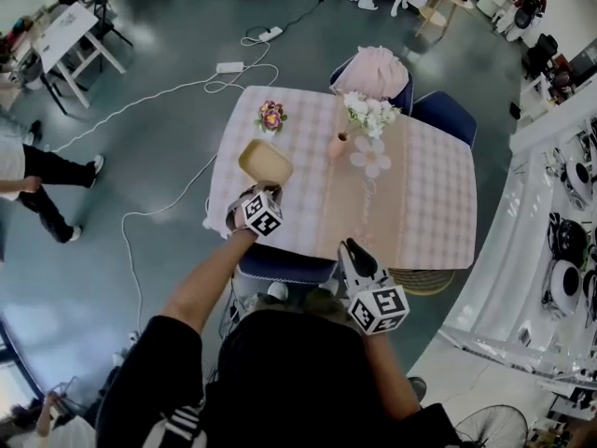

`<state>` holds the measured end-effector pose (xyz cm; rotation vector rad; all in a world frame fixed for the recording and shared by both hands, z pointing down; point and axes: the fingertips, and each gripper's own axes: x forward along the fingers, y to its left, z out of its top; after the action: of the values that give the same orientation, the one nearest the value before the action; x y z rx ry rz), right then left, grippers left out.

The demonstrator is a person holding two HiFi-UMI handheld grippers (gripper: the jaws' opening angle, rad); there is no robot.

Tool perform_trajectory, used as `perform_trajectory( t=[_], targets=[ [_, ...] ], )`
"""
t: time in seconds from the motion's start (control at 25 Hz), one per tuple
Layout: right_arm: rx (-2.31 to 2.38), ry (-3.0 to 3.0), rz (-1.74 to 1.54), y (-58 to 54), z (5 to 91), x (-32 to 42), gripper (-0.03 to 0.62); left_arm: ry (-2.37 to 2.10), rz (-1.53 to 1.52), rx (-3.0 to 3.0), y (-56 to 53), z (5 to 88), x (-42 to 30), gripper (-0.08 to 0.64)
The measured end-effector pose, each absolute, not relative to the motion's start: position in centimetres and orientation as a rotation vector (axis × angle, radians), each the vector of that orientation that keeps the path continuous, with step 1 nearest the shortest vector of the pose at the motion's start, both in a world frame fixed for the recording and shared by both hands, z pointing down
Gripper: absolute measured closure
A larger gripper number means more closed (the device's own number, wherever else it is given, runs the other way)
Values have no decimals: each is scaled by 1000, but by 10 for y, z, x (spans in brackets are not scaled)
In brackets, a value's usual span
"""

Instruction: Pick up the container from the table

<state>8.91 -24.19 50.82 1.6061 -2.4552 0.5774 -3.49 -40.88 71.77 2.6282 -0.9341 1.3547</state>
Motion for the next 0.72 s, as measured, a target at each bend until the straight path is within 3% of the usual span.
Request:
perform_trajectory(
  t=[0.28, 0.72],
  targets=[
    [1661, -2515, 495, -249, 485, 110, 581, -1013, 1280, 2683, -367, 652, -37, 545],
    [1711, -2562, 345, -261, 467, 101, 592, -1005, 1303, 2801, -316, 599, -24, 545]
  ],
)
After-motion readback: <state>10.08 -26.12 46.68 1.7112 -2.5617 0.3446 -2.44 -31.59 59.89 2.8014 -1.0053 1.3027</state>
